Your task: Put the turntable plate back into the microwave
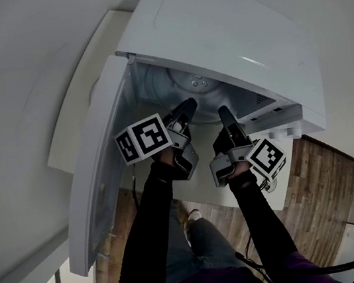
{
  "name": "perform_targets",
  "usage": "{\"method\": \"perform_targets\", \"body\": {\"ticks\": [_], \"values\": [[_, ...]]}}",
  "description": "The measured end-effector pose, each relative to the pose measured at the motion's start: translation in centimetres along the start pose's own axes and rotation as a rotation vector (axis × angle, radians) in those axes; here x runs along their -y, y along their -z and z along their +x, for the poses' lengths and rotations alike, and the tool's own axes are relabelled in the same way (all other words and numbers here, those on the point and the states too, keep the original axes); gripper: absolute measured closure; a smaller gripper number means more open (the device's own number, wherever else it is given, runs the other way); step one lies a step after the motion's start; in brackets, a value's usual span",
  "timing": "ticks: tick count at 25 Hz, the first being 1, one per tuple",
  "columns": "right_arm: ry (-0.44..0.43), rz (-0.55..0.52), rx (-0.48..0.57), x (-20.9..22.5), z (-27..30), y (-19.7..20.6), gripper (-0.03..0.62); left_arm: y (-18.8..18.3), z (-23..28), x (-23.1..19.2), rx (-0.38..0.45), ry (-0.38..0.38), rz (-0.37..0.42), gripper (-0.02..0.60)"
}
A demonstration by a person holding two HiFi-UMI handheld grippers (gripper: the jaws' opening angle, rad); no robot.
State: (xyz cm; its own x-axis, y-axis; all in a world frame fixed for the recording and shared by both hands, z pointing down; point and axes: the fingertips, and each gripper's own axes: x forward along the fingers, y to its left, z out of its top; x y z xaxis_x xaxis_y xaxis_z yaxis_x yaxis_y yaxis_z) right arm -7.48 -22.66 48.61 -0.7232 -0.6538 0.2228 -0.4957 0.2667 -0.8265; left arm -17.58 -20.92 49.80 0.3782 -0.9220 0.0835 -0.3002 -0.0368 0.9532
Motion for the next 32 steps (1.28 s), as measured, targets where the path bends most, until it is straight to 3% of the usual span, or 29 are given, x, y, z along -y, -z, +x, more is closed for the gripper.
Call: {"method": "perform_targets", "body": {"ticks": [8, 16, 25, 32], "values": [[-0.057, 0.025, 0.036, -0.7, 1.0, -0.2, 0.49, -0.7, 0.5, -0.1, 0.021, -0.002, 0.012, 0.512], [0.03, -0.024, 0.043, 0.7, 0.5, -0.4, 0.487, -0.8, 1.2, -0.4, 0.013, 0.001, 0.013, 0.512], [0.0, -0.043, 0.053, 0.2, 0.6, -0.7, 0.484, -1.2, 1.1, -0.1, 0.049, -0.001, -0.015, 0.517], [-0.005, -0.002, 0.072, -0.3, 1.3, -0.6, 0.484, -2.0, 1.4, -0.3, 0.05, -0.075, -0.043, 0.518]]}}
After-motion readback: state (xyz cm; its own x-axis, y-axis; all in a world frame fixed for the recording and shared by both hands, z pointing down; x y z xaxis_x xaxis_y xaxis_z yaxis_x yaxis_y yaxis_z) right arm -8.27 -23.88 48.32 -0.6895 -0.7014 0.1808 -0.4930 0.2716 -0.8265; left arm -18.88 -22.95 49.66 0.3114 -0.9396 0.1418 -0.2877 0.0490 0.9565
